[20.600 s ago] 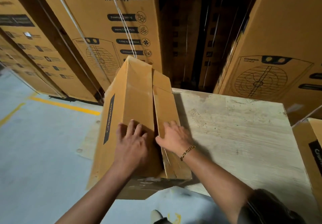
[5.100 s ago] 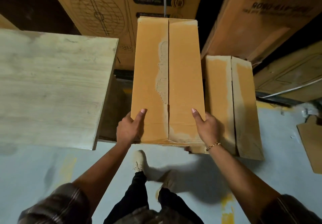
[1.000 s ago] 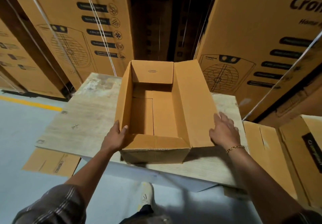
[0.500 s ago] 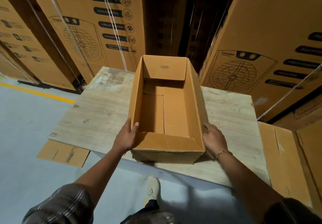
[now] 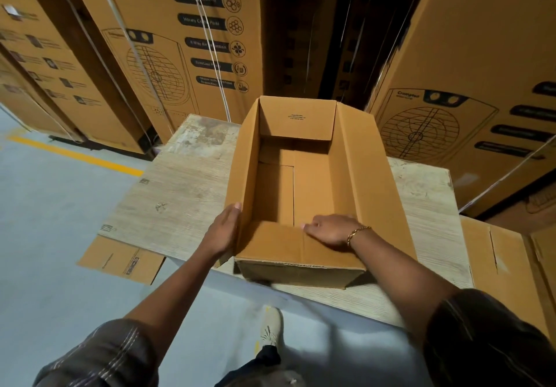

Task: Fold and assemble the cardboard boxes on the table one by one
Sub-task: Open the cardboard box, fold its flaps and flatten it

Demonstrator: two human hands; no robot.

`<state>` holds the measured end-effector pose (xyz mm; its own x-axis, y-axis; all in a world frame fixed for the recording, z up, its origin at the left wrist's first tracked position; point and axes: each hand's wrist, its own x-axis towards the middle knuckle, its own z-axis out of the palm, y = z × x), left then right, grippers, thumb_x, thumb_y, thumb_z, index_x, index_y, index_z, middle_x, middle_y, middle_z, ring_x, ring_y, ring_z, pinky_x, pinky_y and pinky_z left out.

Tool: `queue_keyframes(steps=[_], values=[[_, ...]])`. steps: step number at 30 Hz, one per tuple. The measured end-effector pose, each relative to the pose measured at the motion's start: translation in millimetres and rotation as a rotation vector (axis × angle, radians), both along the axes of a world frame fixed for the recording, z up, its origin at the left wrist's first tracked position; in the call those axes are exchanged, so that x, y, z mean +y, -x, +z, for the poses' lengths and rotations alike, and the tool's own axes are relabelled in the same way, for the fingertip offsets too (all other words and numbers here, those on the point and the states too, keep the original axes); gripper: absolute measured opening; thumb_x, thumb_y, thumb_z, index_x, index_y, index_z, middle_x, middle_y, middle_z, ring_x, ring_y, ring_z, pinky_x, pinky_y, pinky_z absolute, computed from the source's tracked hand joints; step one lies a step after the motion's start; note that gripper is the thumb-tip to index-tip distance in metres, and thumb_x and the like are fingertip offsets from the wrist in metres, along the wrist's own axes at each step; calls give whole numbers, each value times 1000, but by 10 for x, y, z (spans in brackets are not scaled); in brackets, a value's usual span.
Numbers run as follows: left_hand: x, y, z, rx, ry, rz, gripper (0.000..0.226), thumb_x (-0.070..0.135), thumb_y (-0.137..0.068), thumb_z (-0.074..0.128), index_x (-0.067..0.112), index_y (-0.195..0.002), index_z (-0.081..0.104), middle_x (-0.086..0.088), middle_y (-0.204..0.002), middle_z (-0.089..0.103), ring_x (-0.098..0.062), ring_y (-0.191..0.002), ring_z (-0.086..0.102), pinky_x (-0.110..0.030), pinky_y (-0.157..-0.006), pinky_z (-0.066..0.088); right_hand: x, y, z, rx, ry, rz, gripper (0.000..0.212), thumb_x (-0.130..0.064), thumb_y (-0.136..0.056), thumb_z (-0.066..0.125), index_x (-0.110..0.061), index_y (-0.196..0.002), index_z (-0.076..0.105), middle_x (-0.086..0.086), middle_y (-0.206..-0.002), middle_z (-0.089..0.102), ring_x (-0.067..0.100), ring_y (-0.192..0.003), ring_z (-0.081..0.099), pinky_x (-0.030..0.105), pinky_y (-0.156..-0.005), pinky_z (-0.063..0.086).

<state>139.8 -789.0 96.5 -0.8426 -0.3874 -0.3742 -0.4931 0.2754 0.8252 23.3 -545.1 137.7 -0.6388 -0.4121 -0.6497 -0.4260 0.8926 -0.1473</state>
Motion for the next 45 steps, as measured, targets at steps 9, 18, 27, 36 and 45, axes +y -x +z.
queue_keyframes(steps=[9, 18, 27, 36, 45], values=[[-170, -33, 36, -58, -58, -70, 74, 49, -97, 62, 18, -158, 33, -10, -163, 32, -36, -146, 37, -50, -115, 34, 490, 35, 1042, -560, 319, 19, 32, -45, -90, 68, -18, -108, 69, 1, -106, 69, 9, -91, 62, 30, -84, 50], [-110, -122, -6, -58, 59, -80, 73, 50, -100, 55, 20, -160, 26, -10, -166, 27, -39, -148, 34, -58, -116, 36, 495, -862, 82, 162, 21, 244, 45, -61, -86, 59, -29, -118, 62, 5, -117, 69, 29, -110, 62, 36, -84, 42], [-98, 129, -13, -80, 605, -154, 78, 56, -98, 56, 22, -160, 23, -7, -166, 25, -33, -150, 29, -58, -116, 32, 527, -779, -58, 171, 79, 265, 45, -63, -86, 54, -26, -108, 66, 5, -104, 70, 29, -99, 65, 34, -76, 49], [-95, 1074, 90, -62, 753, -298, 85, 57, -99, 50, 21, -163, 8, -7, -171, 5, -30, -156, 9, -54, -122, 18, 120, 370, 44, 106, 326, 41, 59, -67, -91, 49, -34, -139, 51, -10, -140, 57, 17, -123, 56, 35, -96, 48], [-301, 2025, 51, -43, 754, -307, 90, 49, -99, 54, 17, -163, -1, -5, -171, -3, -29, -157, 5, -55, -122, 18, -619, 1857, -345, -472, 946, -1059, 30, -38, -98, 56, -23, -124, 58, 1, -123, 67, 23, -112, 66, 39, -93, 50]])
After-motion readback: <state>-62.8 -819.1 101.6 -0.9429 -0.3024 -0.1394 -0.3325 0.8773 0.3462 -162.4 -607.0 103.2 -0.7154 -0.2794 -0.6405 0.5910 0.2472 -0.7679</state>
